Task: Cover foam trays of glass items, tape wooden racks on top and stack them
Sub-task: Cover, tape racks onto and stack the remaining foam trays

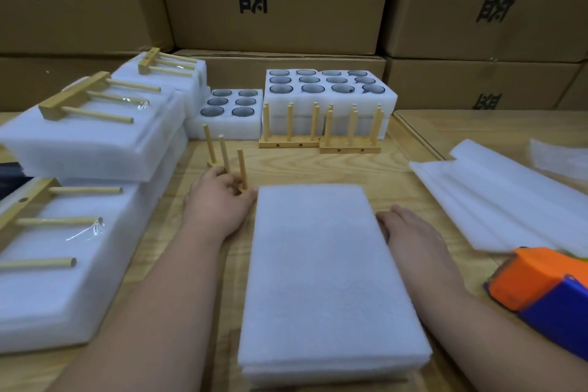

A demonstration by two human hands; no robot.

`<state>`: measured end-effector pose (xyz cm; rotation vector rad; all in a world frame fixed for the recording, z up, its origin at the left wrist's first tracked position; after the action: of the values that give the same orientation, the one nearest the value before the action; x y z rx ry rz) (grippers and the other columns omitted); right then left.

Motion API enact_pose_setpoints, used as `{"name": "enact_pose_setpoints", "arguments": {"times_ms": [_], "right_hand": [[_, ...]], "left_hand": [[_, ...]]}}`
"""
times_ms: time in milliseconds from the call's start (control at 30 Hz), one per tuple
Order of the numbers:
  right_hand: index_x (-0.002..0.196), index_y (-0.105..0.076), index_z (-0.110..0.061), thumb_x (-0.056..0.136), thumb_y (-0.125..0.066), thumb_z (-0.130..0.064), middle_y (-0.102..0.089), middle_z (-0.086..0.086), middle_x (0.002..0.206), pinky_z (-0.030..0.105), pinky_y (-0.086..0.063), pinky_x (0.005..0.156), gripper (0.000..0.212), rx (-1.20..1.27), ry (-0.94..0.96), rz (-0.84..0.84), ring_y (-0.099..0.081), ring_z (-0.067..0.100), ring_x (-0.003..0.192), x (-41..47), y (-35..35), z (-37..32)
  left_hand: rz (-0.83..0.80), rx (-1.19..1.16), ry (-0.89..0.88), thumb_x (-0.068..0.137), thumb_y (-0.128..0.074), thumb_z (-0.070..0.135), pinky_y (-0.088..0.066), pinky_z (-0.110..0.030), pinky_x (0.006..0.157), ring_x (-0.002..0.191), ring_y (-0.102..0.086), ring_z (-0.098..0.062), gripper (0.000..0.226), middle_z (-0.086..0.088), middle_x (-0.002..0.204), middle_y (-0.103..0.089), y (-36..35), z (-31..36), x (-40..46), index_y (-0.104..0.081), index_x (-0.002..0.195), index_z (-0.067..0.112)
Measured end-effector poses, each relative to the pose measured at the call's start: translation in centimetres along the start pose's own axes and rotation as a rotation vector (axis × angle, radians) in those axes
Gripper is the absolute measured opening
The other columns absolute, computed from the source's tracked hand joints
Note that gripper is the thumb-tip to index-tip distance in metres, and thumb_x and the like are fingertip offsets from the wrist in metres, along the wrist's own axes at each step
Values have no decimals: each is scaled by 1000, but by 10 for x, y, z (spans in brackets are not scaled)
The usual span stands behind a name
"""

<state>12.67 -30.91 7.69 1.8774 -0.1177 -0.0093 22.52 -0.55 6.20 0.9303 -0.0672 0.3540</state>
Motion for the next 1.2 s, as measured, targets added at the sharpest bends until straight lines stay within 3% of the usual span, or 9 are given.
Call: {"name": "enact_pose_setpoints", "arguments": {"times_ms": [100, 200, 333, 467, 567, 700, 833, 1033, 1200], "right_hand": [[131, -55, -26, 102, -43, -36, -36, 2, 158, 40, -24, 120, 34, -3, 10, 5, -29, 19, 147, 1, 0, 0], [133, -54, -27, 102, -43, -37, -32, 2, 161, 38, -21, 122, 34, 2, -1, 10, -28, 19, 148, 2, -1, 1], [138, -52, -28, 103, -41, -39, -29, 1, 163, 37, -19, 123, 38, 21, -2, 22, -23, 17, 151, 2, -2, 2], [130, -56, -29, 102, -40, -40, -35, 0, 159, 38, -23, 121, 34, 28, -2, 24, -26, 17, 149, 4, -4, 3], [123, -58, -30, 101, -39, -41, -36, 0, 159, 40, -25, 120, 32, 59, -22, 21, -28, 20, 148, 4, -5, 4], [133, -56, -29, 100, -39, -43, -28, -1, 164, 39, -22, 122, 40, 86, -46, 14, -22, 21, 152, 4, -6, 6], [131, -56, -29, 99, -45, -42, -29, -1, 164, 37, -21, 122, 36, 77, -45, 20, -23, 20, 151, 3, -5, 5], [135, -55, -30, 100, -46, -42, -29, -2, 163, 36, -21, 121, 38, 82, -41, 19, -23, 19, 151, 1, -2, 4], [135, -55, -31, 99, -45, -43, -29, -2, 163, 40, -24, 121, 39, 77, -36, 15, -21, 17, 152, 2, -3, 5]], "left_hand": [[60, -206, 0, 65, -69, 62, -38, -36, 113, 130, -50, -16, 49, 3, 138, -51, 7, 1, -14, -75, 102, 31], [183, -528, -7, 61, -59, 69, -42, -13, 94, 100, -58, 6, 42, 1, 119, -58, 27, 14, -21, -74, 82, 36], [227, -599, -170, 70, -58, 68, -46, -29, 94, 104, -60, -9, 32, -1, 109, -61, 59, 44, -26, -71, 74, 39], [-105, -482, -302, 68, -64, 76, -44, -20, 72, 82, -64, 3, 49, 17, 87, -71, 91, 80, -36, -77, 84, 32], [-275, -273, -352, 53, -68, 87, -47, -21, 76, 93, -65, 9, 63, 25, 97, -72, 111, 101, -51, -75, 98, 44], [-415, 53, -387, 34, -64, 92, -52, -24, 86, 91, -57, 19, 71, 39, 97, -63, 121, 126, -79, -61, 98, 63], [-644, 308, -361, 39, -75, 81, -59, -34, 79, 80, -64, 6, 65, 33, 94, -64, 114, 136, -105, -57, 99, 60], [-757, 441, -379, 50, -87, 70, -54, -30, 71, 75, -67, -4, 63, 23, 111, -43, 96, 146, -124, -53, 102, 58], [-699, 331, -443, 65, -75, 74, -51, -38, 94, 103, -55, -1, 50, 25, 121, -44, 94, 145, -114, -53, 106, 56]]}}
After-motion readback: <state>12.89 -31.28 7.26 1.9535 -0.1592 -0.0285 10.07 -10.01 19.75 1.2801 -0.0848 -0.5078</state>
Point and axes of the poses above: each hand's wrist, its own x-axis towards the middle knuckle, its own y-axis out of the back of the hand, z = x × y, the point moved 4 cm from there along x, towards the middle knuckle
